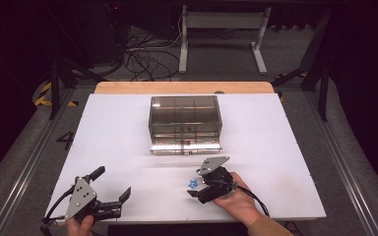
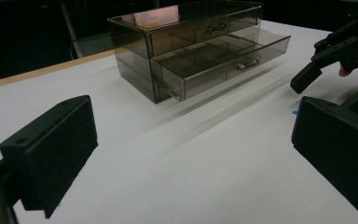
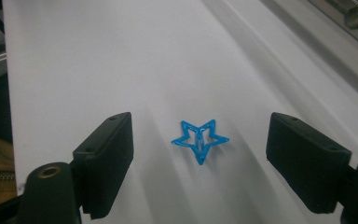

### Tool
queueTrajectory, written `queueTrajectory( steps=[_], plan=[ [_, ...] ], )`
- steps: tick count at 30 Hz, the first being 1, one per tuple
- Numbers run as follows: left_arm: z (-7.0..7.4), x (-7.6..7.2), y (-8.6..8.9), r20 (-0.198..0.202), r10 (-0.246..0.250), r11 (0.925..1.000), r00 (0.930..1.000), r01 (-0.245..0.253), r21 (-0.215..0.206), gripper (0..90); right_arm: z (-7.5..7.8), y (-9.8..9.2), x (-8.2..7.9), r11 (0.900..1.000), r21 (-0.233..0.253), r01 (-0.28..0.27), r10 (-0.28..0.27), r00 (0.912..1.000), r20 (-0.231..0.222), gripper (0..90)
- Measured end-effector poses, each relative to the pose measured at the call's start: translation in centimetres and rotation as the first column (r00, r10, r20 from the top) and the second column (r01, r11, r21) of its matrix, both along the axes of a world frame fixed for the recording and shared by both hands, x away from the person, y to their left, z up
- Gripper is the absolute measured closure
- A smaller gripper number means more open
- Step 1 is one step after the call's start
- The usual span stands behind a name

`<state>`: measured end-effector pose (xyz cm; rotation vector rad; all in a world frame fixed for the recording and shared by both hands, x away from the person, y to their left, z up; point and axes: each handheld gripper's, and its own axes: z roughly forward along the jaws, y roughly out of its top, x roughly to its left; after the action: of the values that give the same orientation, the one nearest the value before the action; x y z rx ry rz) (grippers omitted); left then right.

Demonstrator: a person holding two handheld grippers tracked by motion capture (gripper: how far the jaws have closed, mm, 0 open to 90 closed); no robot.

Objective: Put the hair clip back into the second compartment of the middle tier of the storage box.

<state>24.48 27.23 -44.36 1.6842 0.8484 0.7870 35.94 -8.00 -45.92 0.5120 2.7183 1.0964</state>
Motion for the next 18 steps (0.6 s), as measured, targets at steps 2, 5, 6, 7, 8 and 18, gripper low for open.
queueTrajectory(
  steps=[2,5,6,7,8,18],
  plan=[
    [0.00,0.00,0.02,0.000,-0.001,1.0000,1.0000,0.001,0.000,0.8,-0.07,0.16,-0.09,1.000,-0.020,0.005,-0.005,1.0000,0.006,23.7],
    [0.00,0.00,0.02,0.000,0.000,1.0000,1.0000,0.000,0.000,0.8,-0.10,0.26,-0.21,0.999,-0.032,0.008,-0.007,0.9999,0.015,24.9],
    [0.00,0.01,0.03,0.000,-0.001,1.0000,1.0000,0.001,0.001,0.8,-0.06,0.25,-0.23,0.999,-0.034,0.007,-0.007,0.9998,0.016,25.4],
    [0.00,0.00,0.01,0.000,-0.001,1.0000,1.0000,0.001,0.000,0.8,-0.04,0.25,-0.24,0.999,-0.032,0.008,-0.007,0.9998,0.016,25.9],
    [0.00,-0.01,0.01,0.001,-0.001,1.0000,1.0000,0.001,0.002,0.8,-0.03,0.24,-0.25,0.999,-0.032,0.008,-0.008,0.9998,0.017,26.6],
    [0.00,-0.01,-0.01,0.003,0.000,1.0000,1.0000,0.000,0.002,0.8,0.06,0.39,-0.58,0.999,-0.049,0.010,-0.007,0.9983,0.059,43.9]
  ],
)
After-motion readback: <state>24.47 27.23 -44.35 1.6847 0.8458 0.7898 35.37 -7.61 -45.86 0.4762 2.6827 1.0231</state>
